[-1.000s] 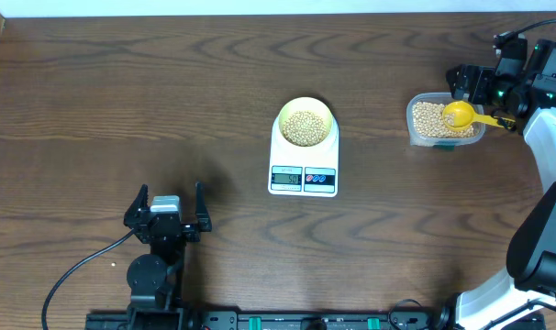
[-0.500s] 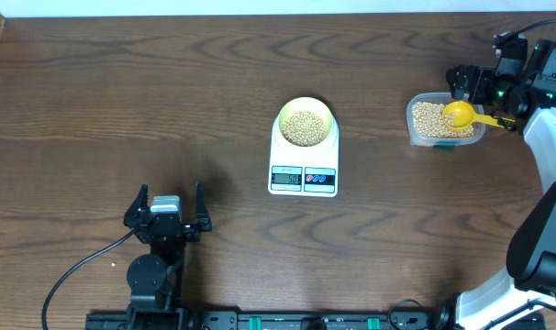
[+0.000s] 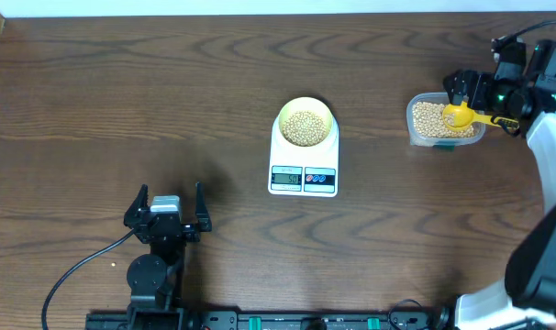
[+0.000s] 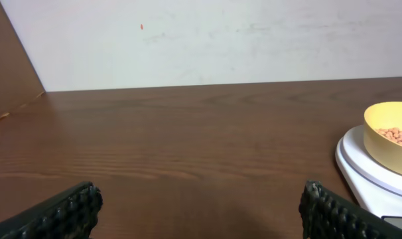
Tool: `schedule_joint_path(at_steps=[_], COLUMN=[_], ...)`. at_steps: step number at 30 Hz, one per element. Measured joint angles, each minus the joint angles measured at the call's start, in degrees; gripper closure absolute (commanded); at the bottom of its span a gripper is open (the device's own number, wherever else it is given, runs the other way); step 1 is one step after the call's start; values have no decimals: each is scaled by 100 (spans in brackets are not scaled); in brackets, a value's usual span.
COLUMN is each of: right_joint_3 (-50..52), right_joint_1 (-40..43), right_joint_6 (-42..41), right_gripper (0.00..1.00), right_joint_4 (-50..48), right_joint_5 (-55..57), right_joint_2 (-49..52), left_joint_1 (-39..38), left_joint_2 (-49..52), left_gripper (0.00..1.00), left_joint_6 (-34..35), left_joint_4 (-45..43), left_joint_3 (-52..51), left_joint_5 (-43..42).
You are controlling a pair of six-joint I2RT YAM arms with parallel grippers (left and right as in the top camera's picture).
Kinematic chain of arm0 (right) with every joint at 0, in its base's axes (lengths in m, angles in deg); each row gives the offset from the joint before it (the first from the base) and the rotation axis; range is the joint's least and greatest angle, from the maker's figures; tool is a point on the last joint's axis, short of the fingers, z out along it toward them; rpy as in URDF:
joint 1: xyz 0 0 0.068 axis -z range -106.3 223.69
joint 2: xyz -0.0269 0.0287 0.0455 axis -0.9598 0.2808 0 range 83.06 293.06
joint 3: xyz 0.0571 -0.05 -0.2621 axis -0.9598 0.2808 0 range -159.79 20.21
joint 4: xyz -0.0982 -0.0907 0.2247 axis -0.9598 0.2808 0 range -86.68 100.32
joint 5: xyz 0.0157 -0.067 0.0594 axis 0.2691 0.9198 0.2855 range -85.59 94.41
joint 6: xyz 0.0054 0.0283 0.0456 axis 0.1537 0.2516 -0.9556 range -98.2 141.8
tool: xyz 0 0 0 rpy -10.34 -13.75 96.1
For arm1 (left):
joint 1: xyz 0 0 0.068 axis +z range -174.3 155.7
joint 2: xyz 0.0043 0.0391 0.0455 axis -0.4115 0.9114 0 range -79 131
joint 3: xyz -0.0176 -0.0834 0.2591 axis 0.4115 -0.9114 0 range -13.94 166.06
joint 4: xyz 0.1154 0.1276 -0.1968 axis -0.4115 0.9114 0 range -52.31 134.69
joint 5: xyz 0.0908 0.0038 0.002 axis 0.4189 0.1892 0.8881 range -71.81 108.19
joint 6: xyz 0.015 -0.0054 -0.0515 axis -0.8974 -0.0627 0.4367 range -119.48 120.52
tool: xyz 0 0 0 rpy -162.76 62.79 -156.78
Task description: Scoop item into bowl and weigh 50g on scale
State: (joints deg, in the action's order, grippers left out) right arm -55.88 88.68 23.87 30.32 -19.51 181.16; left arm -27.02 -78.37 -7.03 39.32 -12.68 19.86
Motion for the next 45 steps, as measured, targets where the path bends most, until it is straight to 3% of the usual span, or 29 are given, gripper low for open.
schedule_joint_path(at_steps=[10, 23, 35, 42, 45], right_joint_3=[0, 0, 0, 341, 839], right_joint_1=[-120, -560, -2070, -2140, -2140], right_joint_6=[0, 0, 2, 2, 98], right_gripper=[1, 1, 1, 1, 1], right_joint_4=[365, 407, 680, 905, 1569], right_joint_5=[-2, -4, -28, -24, 175], right_joint_2=[-1897, -3661, -4505, -4568, -4662], left_joint_1=[0, 0, 0, 0, 0], left_joint_2=[0, 0, 0, 0, 2], left_gripper=[2, 2, 3, 2, 2], left_joint_6=[2, 0, 0, 2, 0], left_joint_4=[0, 0, 0, 0, 2], left_joint_3=[0, 0, 0, 0, 0], left_joint_5=[2, 2, 2, 2, 4])
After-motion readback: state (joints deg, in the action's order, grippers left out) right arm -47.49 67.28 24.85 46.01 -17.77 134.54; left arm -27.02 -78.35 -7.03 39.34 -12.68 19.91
